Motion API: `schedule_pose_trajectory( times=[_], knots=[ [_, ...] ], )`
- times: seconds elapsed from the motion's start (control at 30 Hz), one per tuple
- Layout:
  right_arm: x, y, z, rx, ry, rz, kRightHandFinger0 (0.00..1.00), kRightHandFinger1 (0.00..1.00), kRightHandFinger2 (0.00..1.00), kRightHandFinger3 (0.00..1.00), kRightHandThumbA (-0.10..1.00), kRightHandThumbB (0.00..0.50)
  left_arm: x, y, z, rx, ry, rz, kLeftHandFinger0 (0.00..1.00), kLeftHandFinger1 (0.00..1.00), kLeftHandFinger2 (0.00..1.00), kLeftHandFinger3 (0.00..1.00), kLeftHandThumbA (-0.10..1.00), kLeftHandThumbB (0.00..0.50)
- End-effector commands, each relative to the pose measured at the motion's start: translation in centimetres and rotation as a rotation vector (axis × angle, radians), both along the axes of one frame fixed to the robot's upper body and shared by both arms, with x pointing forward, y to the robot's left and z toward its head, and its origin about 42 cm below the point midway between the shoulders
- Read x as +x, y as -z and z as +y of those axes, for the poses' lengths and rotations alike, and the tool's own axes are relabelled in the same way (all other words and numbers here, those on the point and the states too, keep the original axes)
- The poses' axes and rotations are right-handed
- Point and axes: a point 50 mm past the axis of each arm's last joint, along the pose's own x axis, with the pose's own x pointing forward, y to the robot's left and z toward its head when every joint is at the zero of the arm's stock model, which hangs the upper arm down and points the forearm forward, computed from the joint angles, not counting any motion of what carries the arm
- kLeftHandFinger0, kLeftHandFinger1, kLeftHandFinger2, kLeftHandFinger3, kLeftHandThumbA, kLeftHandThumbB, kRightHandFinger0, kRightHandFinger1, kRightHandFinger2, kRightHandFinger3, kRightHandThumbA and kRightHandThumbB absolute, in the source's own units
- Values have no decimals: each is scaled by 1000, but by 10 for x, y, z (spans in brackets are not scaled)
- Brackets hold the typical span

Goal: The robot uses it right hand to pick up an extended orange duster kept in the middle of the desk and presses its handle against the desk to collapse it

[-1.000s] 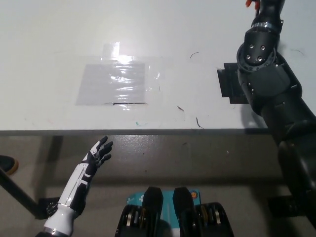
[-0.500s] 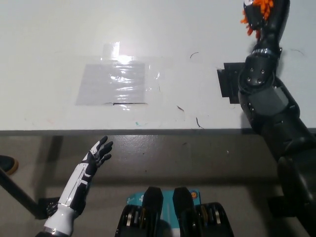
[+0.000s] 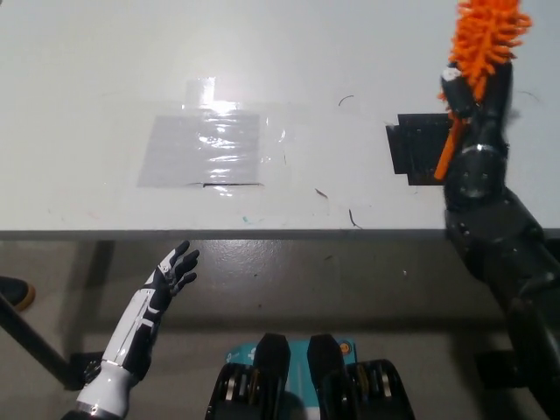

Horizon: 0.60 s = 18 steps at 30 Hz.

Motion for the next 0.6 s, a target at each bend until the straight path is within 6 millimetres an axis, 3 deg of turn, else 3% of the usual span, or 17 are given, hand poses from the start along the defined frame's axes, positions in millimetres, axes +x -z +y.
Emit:
schedule_pose_trajectory(
  times=[0.0,0.03,0.07,0.2,0.23,0.3,0.33,0.37,0.4,0.43,0.53,0.57],
  knots=[
    [-26,71,-29,2,-14,357,84,313,608,566,-100,208,3,-11,4,15,26,-68,1000,1000,1000,1000,1000,87],
    [-30,80,-34,-11,-24,420,82,280,539,543,-100,184,3,-12,4,16,23,-65,1000,1000,1000,1000,1000,96],
    [-30,81,-34,-5,-29,429,16,228,518,557,-100,176,3,-12,4,15,21,-63,1000,1000,1000,1000,1000,98],
    [-29,80,-37,-12,-56,444,0,198,506,526,-100,177,3,-10,2,21,19,-59,1000,1000,1000,1000,1000,102],
    [-28,77,-36,-8,-59,428,0,224,538,505,-100,179,3,-10,2,24,20,-61,1000,1000,1000,1000,1000,98],
    [-22,65,-31,-12,-55,364,126,361,623,510,-100,157,3,-11,4,29,18,-64,1000,1000,1000,1000,1000,90],
    [-16,54,-27,2,-67,309,114,333,594,519,-100,141,3,-12,5,31,19,-68,1000,1000,1000,1000,1000,81],
    [-12,43,-24,16,-72,263,28,239,513,479,-100,135,3,-12,5,30,19,-69,1000,1000,1000,1000,1000,76],
    [-4,24,-20,29,-84,183,2,217,560,513,-100,131,4,-12,5,26,20,-66,1000,1000,1000,1000,1000,74],
    [2,9,-17,31,-89,138,0,243,609,609,-100,122,4,-12,5,25,20,-66,1000,1000,1000,1000,1000,73],
    [24,-70,0,58,-159,-116,0,233,603,611,-100,110,5,-12,5,28,21,-61,1000,1000,1000,1000,1000,90],
    [27,-85,3,47,-171,-167,0,224,611,640,-100,113,4,-11,4,28,21,-59,1000,1000,1000,1000,1000,88]
  ],
)
